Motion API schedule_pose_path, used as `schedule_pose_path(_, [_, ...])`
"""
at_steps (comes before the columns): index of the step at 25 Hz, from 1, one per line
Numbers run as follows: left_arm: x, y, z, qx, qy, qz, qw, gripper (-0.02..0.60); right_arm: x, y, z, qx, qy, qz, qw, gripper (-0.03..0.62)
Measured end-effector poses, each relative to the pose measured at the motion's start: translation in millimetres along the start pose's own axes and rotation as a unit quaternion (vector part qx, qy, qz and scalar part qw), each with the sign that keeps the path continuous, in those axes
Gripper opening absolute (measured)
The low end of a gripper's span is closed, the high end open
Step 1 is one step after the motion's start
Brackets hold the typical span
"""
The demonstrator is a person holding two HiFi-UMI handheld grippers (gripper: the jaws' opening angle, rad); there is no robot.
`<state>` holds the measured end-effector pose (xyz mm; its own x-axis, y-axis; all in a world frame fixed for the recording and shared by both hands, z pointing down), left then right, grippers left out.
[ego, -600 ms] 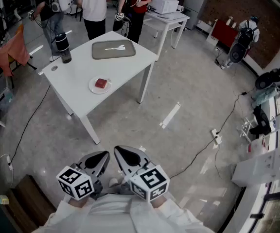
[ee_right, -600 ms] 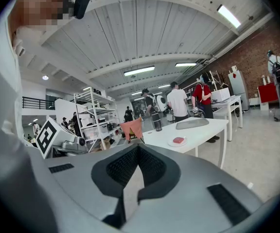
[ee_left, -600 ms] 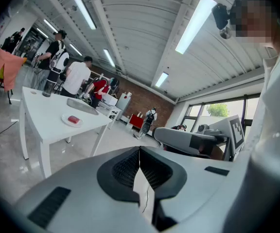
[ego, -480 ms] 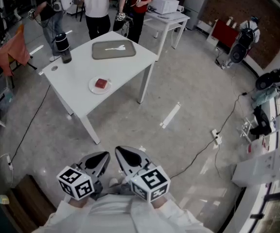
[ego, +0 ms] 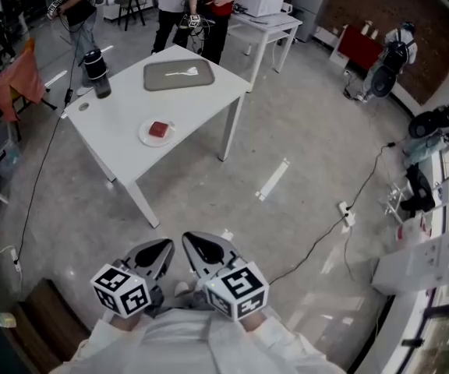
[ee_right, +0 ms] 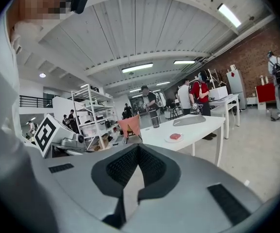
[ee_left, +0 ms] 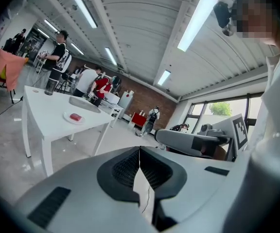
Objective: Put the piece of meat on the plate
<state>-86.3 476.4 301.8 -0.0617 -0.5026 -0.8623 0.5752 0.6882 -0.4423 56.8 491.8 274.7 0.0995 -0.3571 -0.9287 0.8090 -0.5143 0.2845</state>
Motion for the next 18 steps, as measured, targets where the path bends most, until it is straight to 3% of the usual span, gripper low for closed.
schedule_pose_path(5, [0,-4,1,-0.008,0.002,-0.020,0.9998,0.011,-3,2,-1,0.032,0.007,0.039,0.999,0.015])
schedule_pose_path(9, [2,-8,7,-0.003,0.004,-0.024,0.9997,0.011,-3,10,-3,0.025,-0.006,0.025,0.999,0.015])
schedule_pose_path(11, [1,-5,11,-0.017,0.004,-0.030,0.9994,0.011,-4,17,-6,0.024,-0.010,0.022,0.999,0.015])
schedule_pose_path(13, [-2,-1,15,-0.029,0.008,-0.038,0.9988,0.011,-5,26,-8,0.020,-0.008,0.029,0.999,0.015])
schedule_pose_path(18, [-20,6,16,-0.016,0.004,-0.062,0.9980,0.011,-14,38,-10,0.014,-0.013,0.053,0.998,0.015])
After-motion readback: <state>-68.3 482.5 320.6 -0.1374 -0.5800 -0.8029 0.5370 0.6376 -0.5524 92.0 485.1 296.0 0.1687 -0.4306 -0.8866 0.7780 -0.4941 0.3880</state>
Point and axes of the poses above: the fingertips, and each gripper's own axes: z forward along the fingers, y to its right, x out of its top, the point moved 8 cm from there along -z, backward along the fingers, and after that the axes turned 2 degrees about z, right-handed, at the moved point
